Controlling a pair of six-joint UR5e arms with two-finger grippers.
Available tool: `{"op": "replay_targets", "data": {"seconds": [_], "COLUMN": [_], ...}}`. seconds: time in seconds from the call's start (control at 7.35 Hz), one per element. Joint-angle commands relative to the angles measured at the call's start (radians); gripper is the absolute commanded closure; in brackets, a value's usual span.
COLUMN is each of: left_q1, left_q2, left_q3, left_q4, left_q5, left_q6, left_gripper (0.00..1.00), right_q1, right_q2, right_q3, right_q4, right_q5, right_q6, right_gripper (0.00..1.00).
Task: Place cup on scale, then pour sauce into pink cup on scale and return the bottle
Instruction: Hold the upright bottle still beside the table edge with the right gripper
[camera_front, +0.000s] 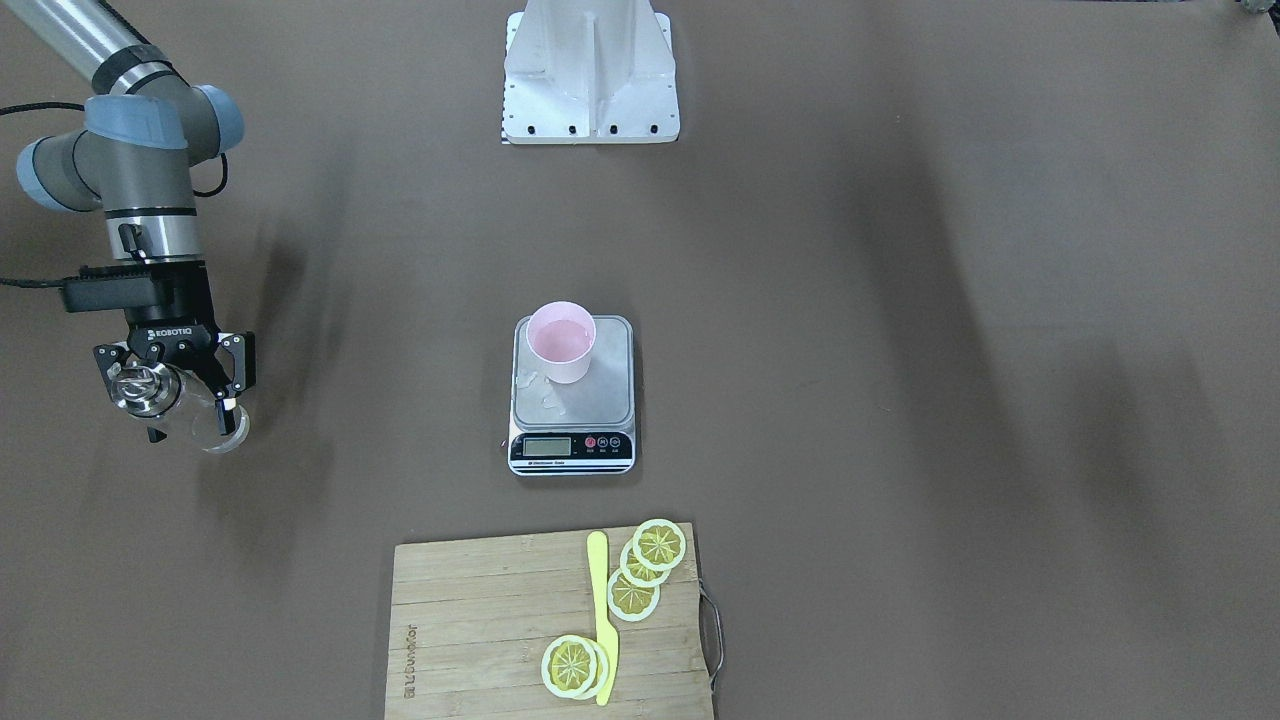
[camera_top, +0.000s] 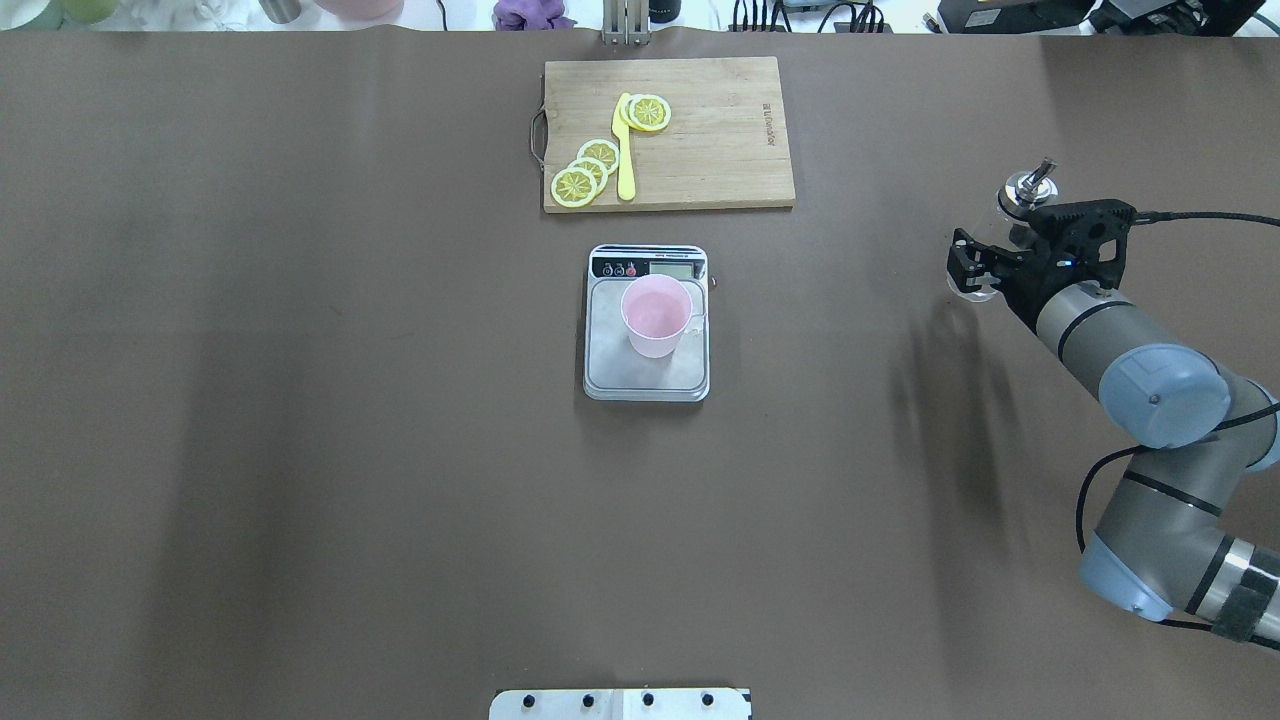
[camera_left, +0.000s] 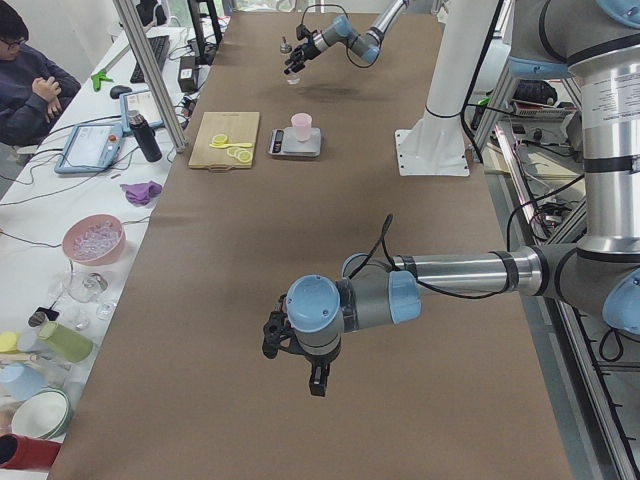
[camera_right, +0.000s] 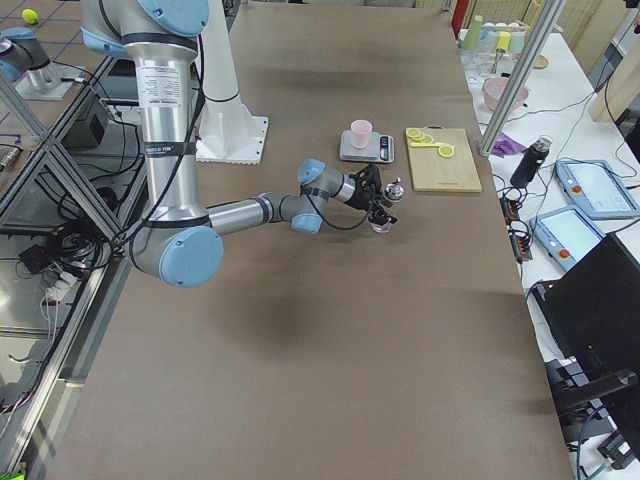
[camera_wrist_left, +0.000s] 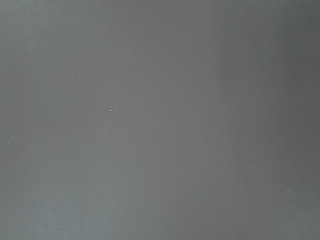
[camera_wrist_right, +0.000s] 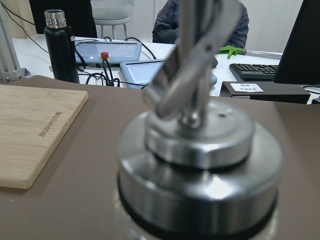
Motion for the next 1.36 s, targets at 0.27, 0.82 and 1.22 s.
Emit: {"op": "replay_targets", "data": {"seconds": [0.27, 0.82, 1.22], "left_q1": [0.0, 0.0, 0.0], "left_q2": [0.0, 0.0, 0.002], "left_q3": [-0.002, -0.001, 0.001], "left_q4": [0.0, 0.0, 0.0], "left_q5": [0.0, 0.0, 0.0], "left_q6": [-0.001, -0.001, -0.001], "left_gripper": [0.02, 0.02, 0.02], "right_q1": [-0.1, -0.143, -0.148], "right_q2": [0.003, 0.003, 0.002], "right_q3": [-0.018, -0.033, -0.041], "right_q4": [0.001, 0.025, 0.027], "right_q5": [-0.18, -0.208, -0.211], "right_q6": [0.059, 0.093, 0.093], "right_gripper": [1.0, 1.0, 1.0]}}
